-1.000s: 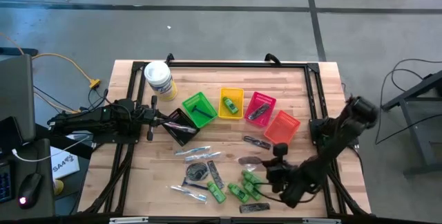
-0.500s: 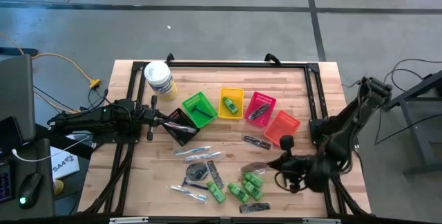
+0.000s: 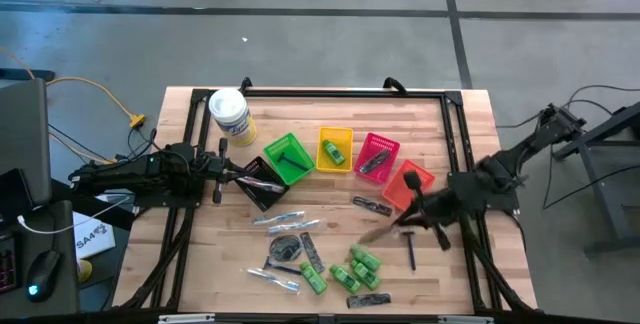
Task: Pick & Place Travel size toiletries
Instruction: Put the right black hair brush into the orange bin
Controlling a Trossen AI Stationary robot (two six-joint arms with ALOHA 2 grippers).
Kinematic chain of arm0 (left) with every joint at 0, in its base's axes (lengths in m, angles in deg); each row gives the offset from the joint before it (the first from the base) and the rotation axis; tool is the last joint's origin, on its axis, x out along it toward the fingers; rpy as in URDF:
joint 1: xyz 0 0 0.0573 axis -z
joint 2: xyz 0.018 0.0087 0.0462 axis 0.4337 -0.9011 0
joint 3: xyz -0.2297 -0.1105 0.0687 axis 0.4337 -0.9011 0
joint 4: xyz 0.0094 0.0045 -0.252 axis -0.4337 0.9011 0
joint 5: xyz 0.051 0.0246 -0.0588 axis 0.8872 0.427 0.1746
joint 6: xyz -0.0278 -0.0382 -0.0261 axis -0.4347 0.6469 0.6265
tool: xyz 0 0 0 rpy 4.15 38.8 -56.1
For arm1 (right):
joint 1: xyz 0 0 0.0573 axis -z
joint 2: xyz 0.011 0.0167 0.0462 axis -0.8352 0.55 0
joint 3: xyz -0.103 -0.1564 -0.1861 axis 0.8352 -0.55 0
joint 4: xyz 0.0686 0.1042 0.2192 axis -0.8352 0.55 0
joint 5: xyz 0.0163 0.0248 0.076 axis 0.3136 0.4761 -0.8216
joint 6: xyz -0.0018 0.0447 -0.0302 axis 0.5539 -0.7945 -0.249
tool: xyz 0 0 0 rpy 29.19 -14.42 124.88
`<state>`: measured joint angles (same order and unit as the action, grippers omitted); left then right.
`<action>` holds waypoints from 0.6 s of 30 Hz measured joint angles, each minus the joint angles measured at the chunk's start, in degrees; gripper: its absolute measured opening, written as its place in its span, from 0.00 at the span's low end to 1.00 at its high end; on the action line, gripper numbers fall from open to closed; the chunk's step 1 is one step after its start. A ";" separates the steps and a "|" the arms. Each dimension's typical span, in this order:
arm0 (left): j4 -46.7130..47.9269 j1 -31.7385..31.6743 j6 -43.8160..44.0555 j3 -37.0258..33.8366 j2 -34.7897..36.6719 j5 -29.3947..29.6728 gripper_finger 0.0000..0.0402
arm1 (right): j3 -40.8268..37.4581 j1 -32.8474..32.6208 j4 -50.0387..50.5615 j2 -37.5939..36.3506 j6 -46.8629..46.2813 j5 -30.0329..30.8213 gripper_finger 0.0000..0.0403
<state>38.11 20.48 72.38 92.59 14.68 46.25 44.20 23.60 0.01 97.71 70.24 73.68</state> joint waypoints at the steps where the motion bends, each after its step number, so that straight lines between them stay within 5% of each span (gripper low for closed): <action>1: -0.01 0.00 0.00 -0.01 0.01 0.01 0.00 | -0.88 1.51 -0.53 -0.96 0.32 -1.77 0.01; 9: -0.01 0.01 -0.07 -0.01 0.00 0.00 0.00 | -5.55 13.03 -1.19 -8.96 1.60 -11.05 0.01; 18: -0.01 0.00 0.07 -0.01 0.01 0.00 0.00 | -12.19 22.00 -1.38 -22.20 0.35 -13.18 0.01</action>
<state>38.10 20.47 72.44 92.58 14.69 46.25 32.01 45.59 -1.37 75.51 70.59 60.50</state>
